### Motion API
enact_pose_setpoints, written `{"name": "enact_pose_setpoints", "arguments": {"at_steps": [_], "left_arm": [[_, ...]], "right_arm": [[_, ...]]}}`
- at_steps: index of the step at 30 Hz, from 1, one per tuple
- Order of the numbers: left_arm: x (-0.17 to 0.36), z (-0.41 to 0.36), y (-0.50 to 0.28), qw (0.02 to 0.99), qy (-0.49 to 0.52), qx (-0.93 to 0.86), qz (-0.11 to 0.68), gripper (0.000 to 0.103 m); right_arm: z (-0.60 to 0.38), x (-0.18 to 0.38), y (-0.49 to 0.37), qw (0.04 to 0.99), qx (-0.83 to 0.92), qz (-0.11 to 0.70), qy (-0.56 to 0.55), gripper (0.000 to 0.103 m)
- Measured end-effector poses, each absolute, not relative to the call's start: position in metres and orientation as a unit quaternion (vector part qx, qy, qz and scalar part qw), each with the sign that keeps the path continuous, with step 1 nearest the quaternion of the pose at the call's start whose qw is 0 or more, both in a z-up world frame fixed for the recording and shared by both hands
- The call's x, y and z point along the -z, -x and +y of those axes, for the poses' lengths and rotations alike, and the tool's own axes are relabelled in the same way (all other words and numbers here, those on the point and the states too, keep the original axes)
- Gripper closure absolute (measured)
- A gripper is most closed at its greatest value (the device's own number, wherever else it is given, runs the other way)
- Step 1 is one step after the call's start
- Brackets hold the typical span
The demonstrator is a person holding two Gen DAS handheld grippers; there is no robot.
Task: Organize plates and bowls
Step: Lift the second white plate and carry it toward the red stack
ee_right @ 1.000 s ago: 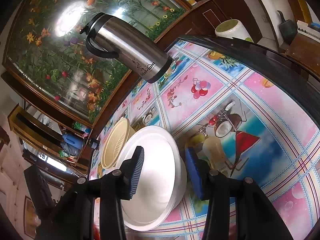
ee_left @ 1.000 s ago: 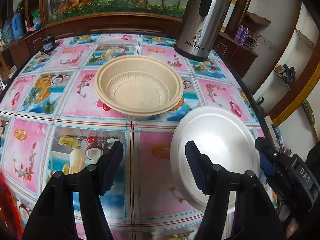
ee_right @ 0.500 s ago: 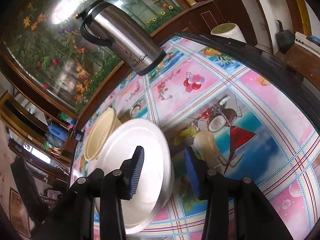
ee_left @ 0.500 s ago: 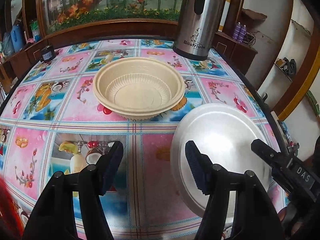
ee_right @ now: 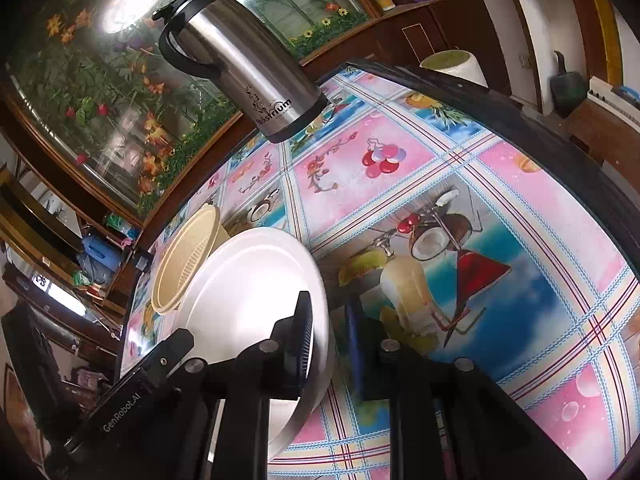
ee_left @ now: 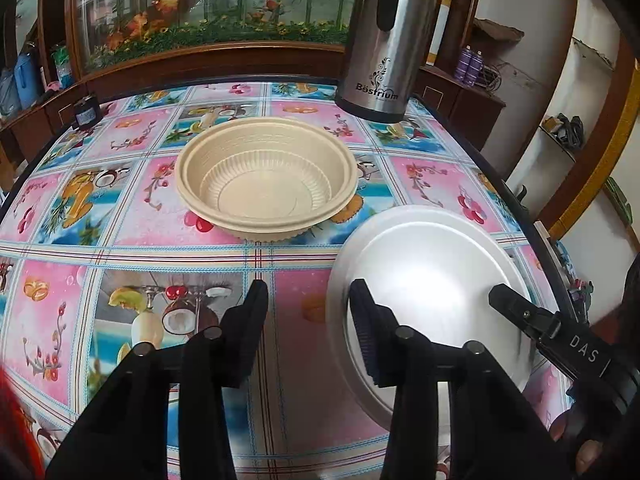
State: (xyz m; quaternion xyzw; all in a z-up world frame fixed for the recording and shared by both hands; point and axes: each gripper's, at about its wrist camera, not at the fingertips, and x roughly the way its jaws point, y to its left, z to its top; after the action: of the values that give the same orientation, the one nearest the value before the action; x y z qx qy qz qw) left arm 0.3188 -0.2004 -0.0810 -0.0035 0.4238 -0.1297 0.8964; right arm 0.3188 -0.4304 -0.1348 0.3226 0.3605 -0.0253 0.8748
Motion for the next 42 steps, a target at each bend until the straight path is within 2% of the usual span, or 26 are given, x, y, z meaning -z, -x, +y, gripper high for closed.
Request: {"name": "enact_pose_setpoints", "arguments": {"at_steps": [1,5,15,20,25,35,42], "left_arm": [[0.081,-0.201,-0.319,0.896,0.006,0.133,0.425,0.072],[0.079,-0.202,-0.317,0.895,0.006,0.138,0.423,0.075],[0.079,-0.203,-0.316,0.890,0.016,0.158,0.428,0.093],[0.079,-0.199,-0.318,0.886,0.030,0.162,0.434,0.095],[0.077,-0.195,-0.317,0.883,0.040,0.173,0.434,0.095],[0.073,-0.185,-0.311,0.882,0.041,0.181,0.433,0.095],[0.079,-0.167,-0.276,0.885,0.013,0.164,0.436,0.094]], "right_arm": [[-0.430,0.134,-0.319,0.876,0.025,0.359,-0.321,0.088],[-0.427,0.133,-0.318,0.880,0.023,0.355,-0.315,0.093],[-0.421,0.131,-0.318,0.895,0.021,0.337,-0.290,0.095],[-0.417,0.131,-0.318,0.895,0.038,0.336,-0.291,0.095],[-0.427,0.146,-0.316,0.862,0.030,0.343,-0.371,0.094],[-0.407,0.140,-0.301,0.874,0.058,0.330,-0.352,0.096],[-0.396,0.142,-0.278,0.869,0.050,0.334,-0.360,0.095]]}}
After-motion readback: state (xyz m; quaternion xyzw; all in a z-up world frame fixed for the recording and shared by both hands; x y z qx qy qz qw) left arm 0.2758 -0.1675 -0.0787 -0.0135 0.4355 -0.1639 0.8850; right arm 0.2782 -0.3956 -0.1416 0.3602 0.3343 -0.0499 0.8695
